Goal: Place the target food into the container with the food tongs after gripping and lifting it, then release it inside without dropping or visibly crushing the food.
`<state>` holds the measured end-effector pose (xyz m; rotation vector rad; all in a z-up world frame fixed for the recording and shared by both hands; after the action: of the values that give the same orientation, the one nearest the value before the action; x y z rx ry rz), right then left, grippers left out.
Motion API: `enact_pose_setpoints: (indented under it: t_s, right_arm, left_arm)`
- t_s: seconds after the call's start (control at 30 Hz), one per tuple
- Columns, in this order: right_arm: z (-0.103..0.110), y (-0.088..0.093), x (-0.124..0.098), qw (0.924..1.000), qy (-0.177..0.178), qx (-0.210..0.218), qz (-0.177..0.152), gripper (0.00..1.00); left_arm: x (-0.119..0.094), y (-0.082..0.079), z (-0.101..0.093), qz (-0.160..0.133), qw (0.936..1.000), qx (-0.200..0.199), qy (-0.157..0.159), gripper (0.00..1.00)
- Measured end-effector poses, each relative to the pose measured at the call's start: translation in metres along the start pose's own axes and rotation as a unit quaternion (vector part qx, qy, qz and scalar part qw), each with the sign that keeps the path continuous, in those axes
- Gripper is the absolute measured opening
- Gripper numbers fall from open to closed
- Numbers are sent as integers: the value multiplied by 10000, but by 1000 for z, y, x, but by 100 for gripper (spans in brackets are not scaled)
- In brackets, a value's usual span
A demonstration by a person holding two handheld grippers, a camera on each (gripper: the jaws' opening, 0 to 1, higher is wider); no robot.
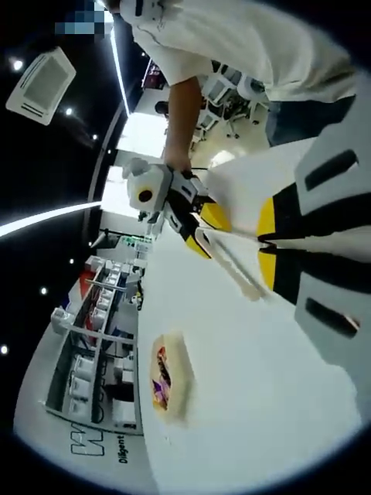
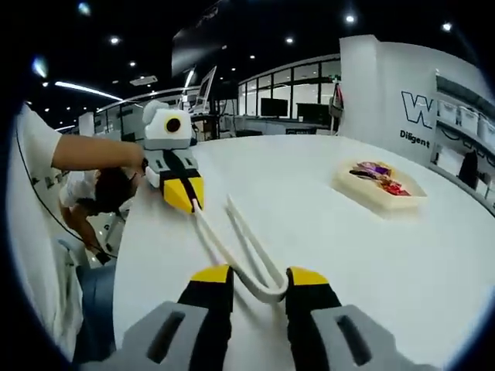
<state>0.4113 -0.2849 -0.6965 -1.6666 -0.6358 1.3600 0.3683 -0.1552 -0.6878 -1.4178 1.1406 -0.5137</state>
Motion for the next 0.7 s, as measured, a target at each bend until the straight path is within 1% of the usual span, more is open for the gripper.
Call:
enact_pose_setpoints:
  t_s: [0.27,0.37,0.53,0.7]
  right_arm:
    - [0,2,-2,9999,124,-4,5,22]
    - [1,3,-4,9999,147,-32,-28,21]
    - [1,4,-7,9999,165,-20,-28,20]
    - [1,6,-11,9998,172,72,-31,23]
  left_arm:
    - [1,3,3,86,9998,141,-83,4]
    - [1,3,4,103,9998,122,-116,4]
    - [1,3,5,113,9997,121,-161,5]
    - [-1,1,7,54,9996,165,-242,6]
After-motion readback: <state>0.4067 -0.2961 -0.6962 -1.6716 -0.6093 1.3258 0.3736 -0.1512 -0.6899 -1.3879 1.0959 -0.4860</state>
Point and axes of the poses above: the point that each gripper's makers call its tool centre point, and the gripper's own axes: x roughly forward along the fingers, z roughly to its left, y roughly out of its underside, the point moved 3 cm from there along -x, roughly backward along the fingers, and after that the axes turned 2 degrees about z, right-handed, at the moved point
